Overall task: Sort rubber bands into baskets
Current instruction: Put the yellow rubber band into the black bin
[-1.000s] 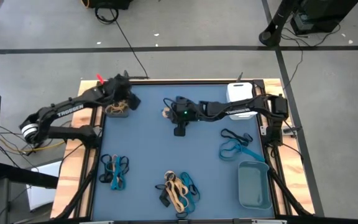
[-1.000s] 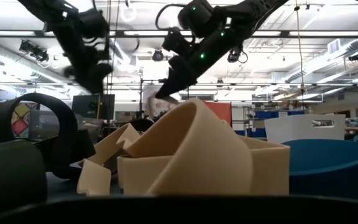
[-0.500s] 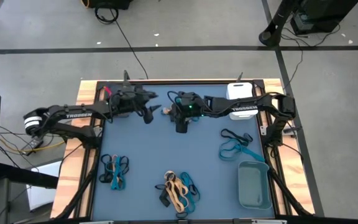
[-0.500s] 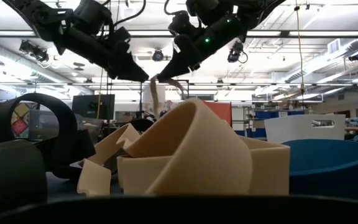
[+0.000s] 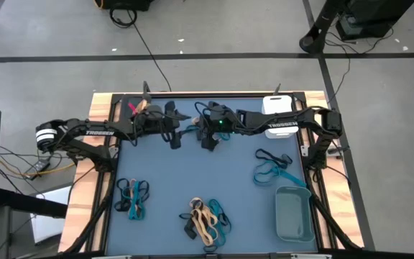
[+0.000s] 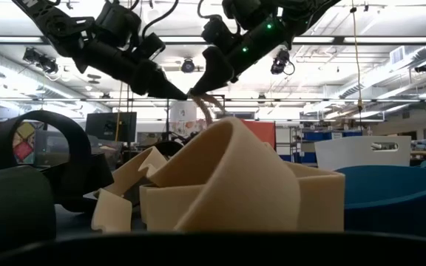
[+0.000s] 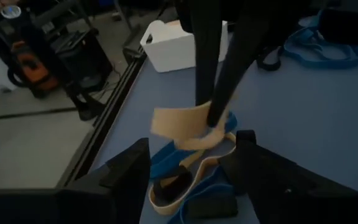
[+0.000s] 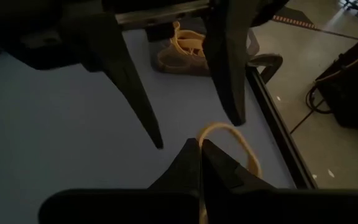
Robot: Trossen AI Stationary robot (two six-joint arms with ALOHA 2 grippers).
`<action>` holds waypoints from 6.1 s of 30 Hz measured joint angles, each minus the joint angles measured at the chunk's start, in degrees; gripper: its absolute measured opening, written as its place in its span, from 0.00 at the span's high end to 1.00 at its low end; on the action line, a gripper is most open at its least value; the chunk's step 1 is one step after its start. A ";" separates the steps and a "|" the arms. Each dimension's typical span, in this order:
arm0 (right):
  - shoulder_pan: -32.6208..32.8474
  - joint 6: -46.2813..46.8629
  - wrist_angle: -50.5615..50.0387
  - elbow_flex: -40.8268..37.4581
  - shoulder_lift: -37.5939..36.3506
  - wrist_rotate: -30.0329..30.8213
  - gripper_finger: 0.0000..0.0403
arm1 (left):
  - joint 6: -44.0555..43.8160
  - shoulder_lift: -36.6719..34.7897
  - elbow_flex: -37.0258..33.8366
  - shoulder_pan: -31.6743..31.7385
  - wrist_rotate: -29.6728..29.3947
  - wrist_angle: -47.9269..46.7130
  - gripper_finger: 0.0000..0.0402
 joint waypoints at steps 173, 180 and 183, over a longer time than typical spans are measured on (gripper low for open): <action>-2.86 5.00 -27.92 -13.65 -2.33 -15.27 0.48 | -22.39 -2.24 0.04 -5.04 -12.85 -13.53 0.47; -0.65 6.45 -21.17 -17.60 -1.73 -6.66 0.45 | -17.74 9.12 0.04 -8.37 -11.75 -1.06 0.47; -0.21 6.93 -21.01 -18.19 -1.73 -3.64 0.53 | -16.54 11.65 0.02 -8.61 -11.71 1.65 0.47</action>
